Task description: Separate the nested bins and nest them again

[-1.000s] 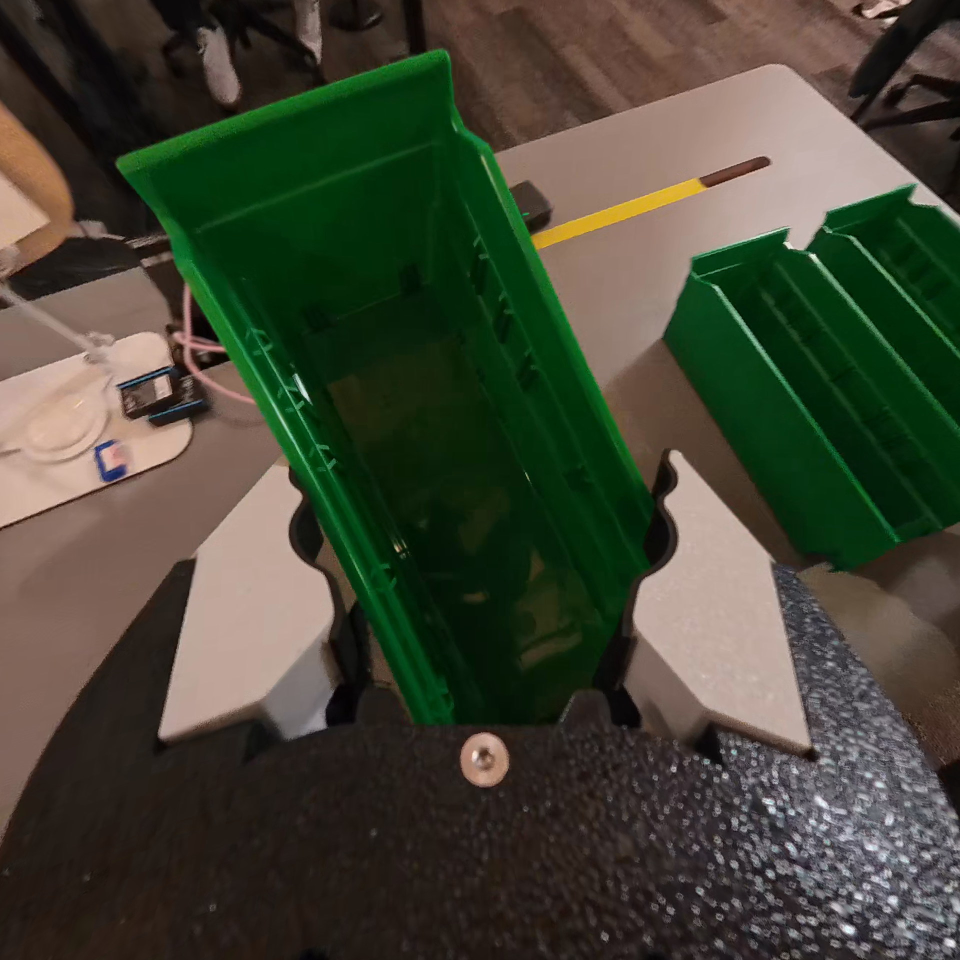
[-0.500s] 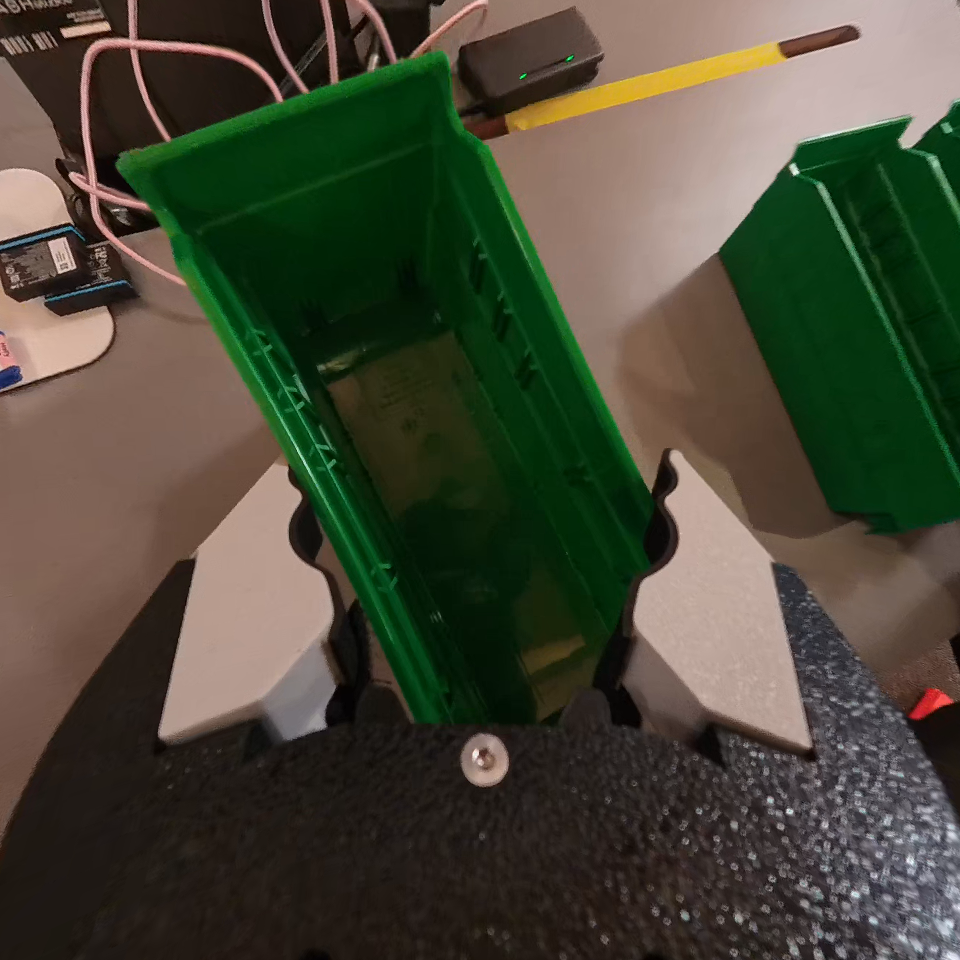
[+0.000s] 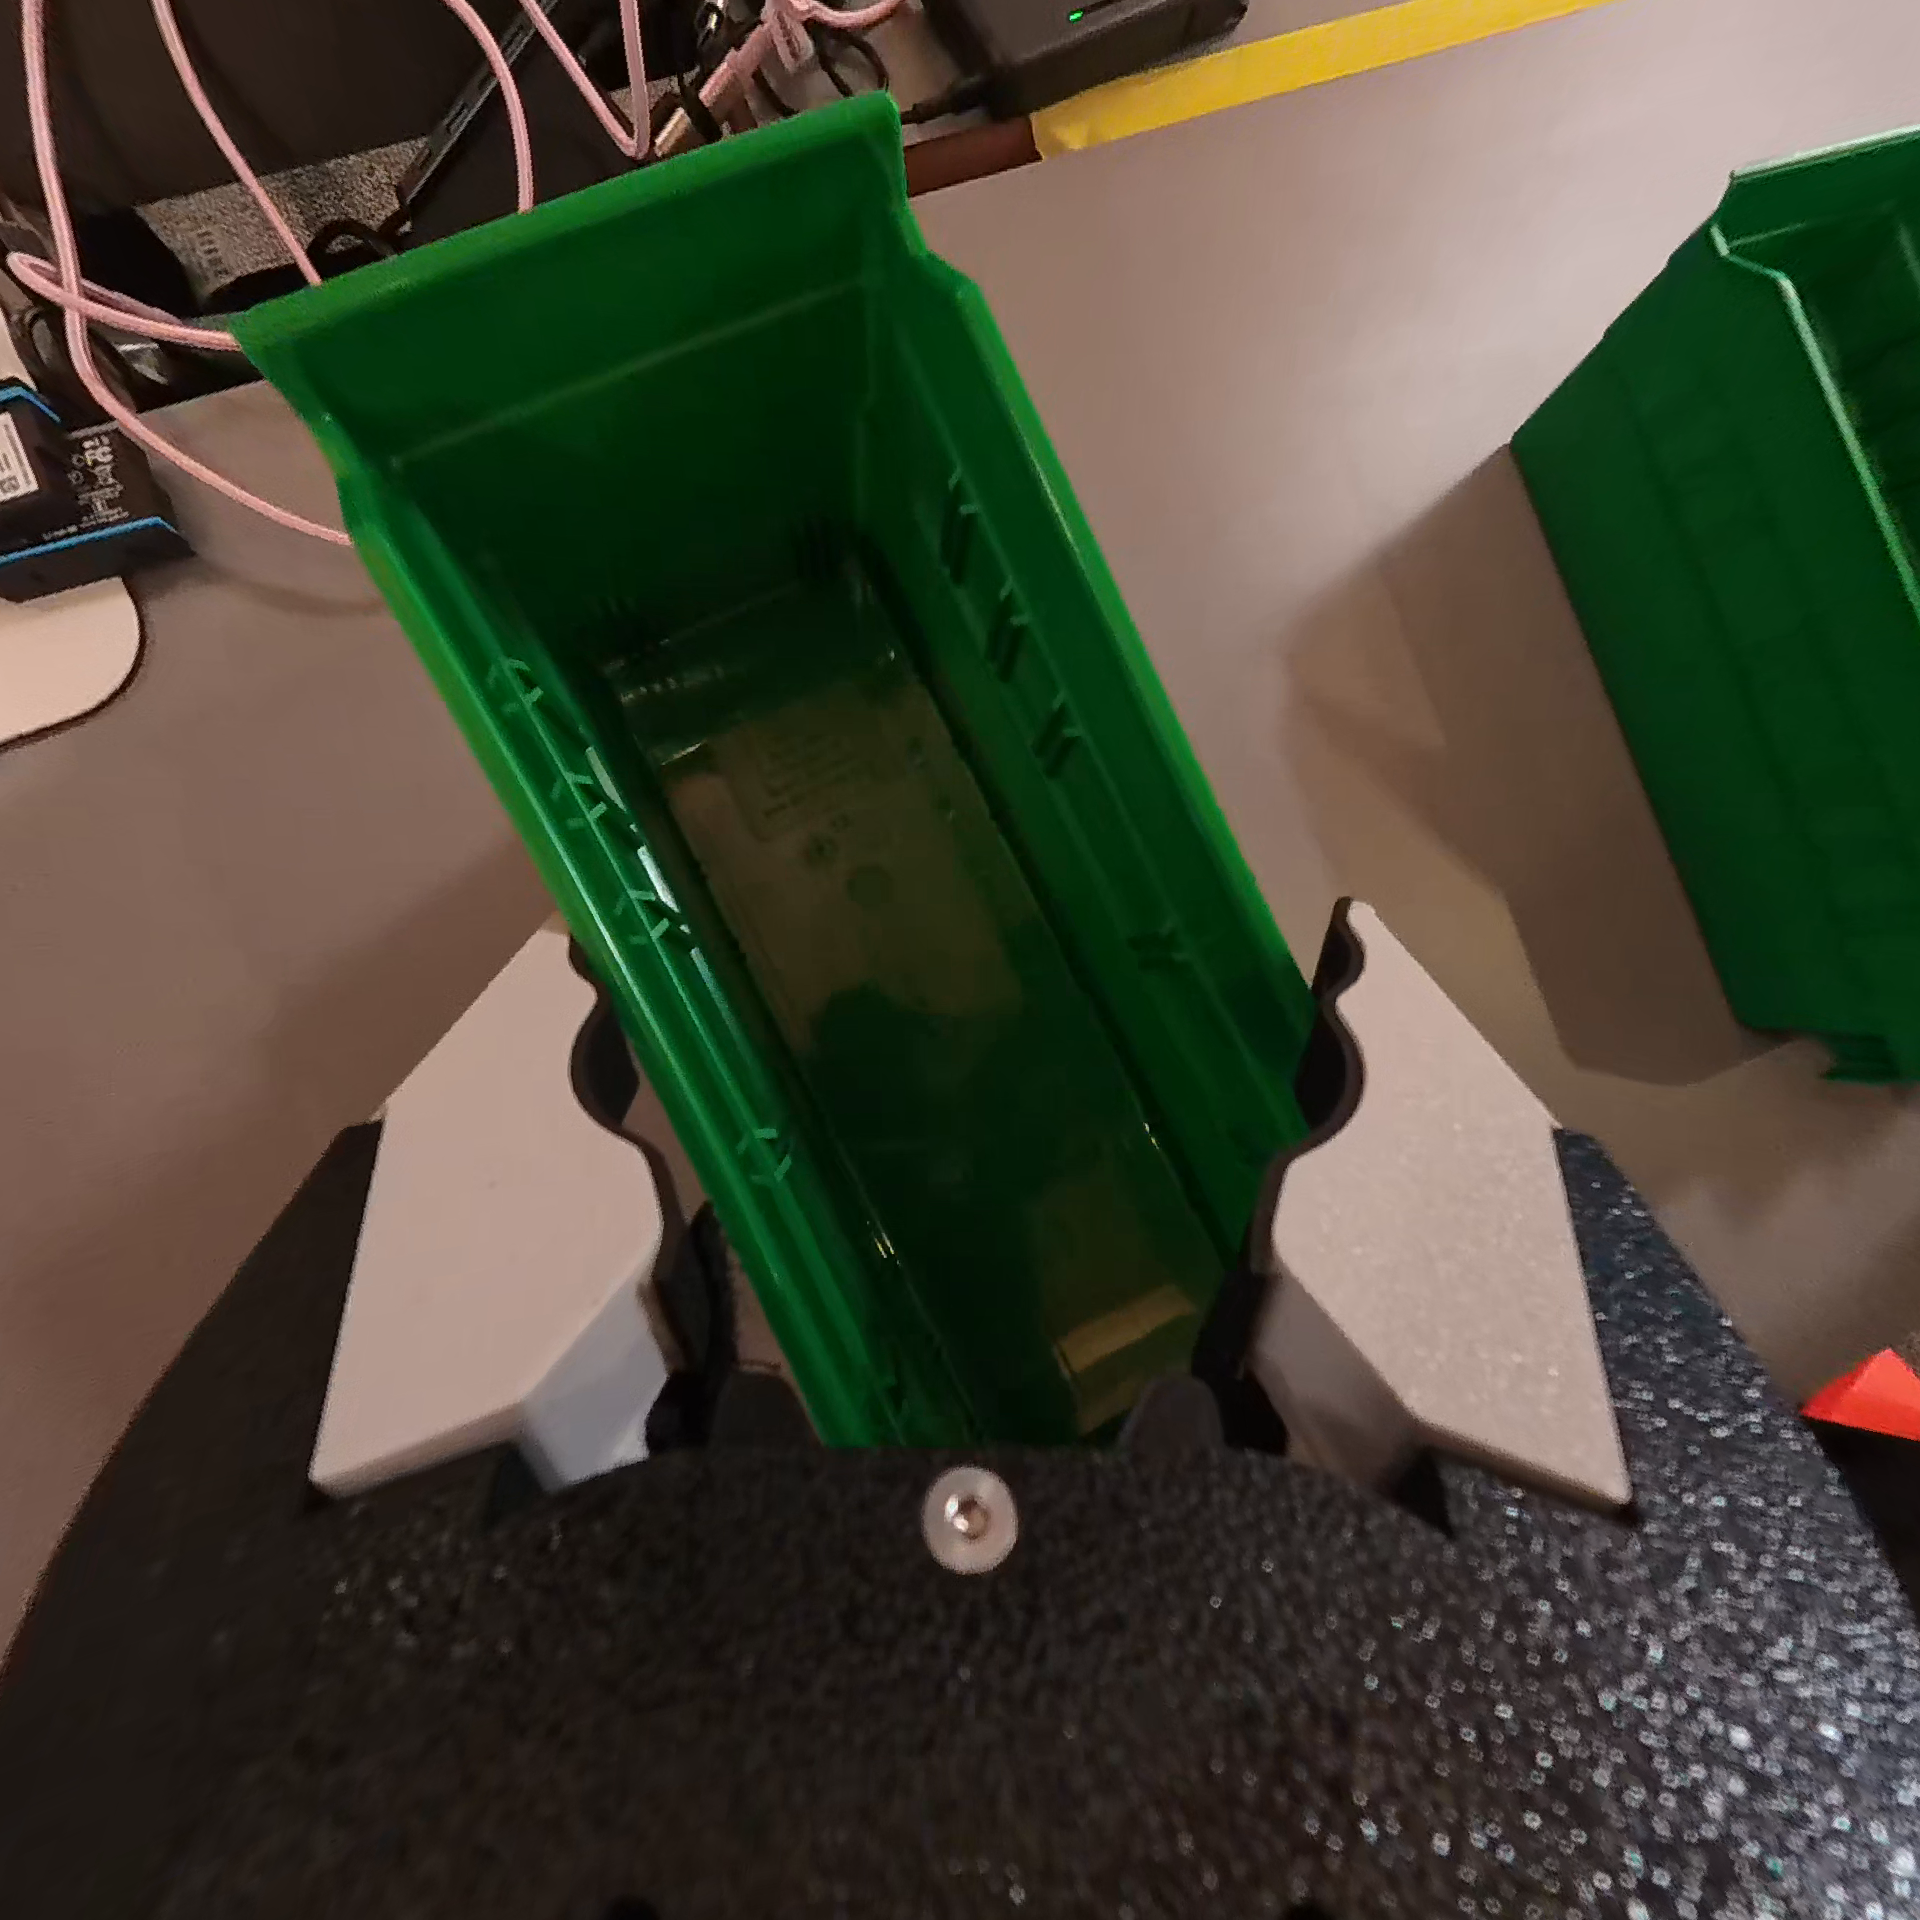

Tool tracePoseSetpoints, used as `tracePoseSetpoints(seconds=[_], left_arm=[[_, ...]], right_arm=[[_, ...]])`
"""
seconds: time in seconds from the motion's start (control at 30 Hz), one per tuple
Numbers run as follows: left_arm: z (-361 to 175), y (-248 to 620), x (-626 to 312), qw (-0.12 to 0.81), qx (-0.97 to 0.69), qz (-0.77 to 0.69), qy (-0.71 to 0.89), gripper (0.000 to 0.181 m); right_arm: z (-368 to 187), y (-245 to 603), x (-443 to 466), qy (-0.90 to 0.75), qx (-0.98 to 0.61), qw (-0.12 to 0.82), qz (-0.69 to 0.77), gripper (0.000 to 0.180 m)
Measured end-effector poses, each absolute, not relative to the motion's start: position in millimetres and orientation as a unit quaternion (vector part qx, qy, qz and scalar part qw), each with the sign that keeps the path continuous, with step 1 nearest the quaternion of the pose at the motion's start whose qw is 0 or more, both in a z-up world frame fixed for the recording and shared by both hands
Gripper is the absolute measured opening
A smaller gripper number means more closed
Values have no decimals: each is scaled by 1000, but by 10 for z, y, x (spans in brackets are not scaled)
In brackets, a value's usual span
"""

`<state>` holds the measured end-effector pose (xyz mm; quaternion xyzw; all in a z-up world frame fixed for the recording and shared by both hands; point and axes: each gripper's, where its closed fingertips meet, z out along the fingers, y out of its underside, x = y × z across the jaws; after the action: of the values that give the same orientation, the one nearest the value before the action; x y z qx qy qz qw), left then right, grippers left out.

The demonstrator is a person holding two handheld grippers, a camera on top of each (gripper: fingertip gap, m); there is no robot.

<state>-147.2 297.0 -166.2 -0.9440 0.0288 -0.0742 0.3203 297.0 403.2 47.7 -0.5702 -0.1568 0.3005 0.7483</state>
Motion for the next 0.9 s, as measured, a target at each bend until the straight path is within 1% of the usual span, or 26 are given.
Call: tracePoseSetpoints(seconds=[0.3, 0.43, 0.53, 0.67, 0.73, 0.8, 0.9], left_arm=[[-1791, 3029, -1456, 316, -946, -63, 29, 133], [-1846, 3032, -1443, 329, -941, -66, 42, 142], [-1682, 3088, -1530, 385, -921, -22, 59, 143], [-1429, 3056, -1512, 421, -905, -6, 58, 149], [-1302, 3023, -1500, 435, -897, 34, 68, 152], [-1139, 3005, -1347, 459, -883, 57, 81, 155], [-911, 3039, -815, 507, -853, 45, 113, 155]], right_arm=[[467, 4028, 2923, -163, -572, 745, 301, 98], [440, 4046, 2899, -166, -577, 741, 300, 98], [420, 4059, 2884, -168, -582, 737, 301, 99], [401, 4072, 2868, -170, -585, 734, 299, 99], [395, 4072, 2863, -172, -587, 733, 299, 99], [400, 4068, 2869, -171, -586, 734, 298, 99], [410, 4059, 2878, -169, -584, 735, 299, 99]])
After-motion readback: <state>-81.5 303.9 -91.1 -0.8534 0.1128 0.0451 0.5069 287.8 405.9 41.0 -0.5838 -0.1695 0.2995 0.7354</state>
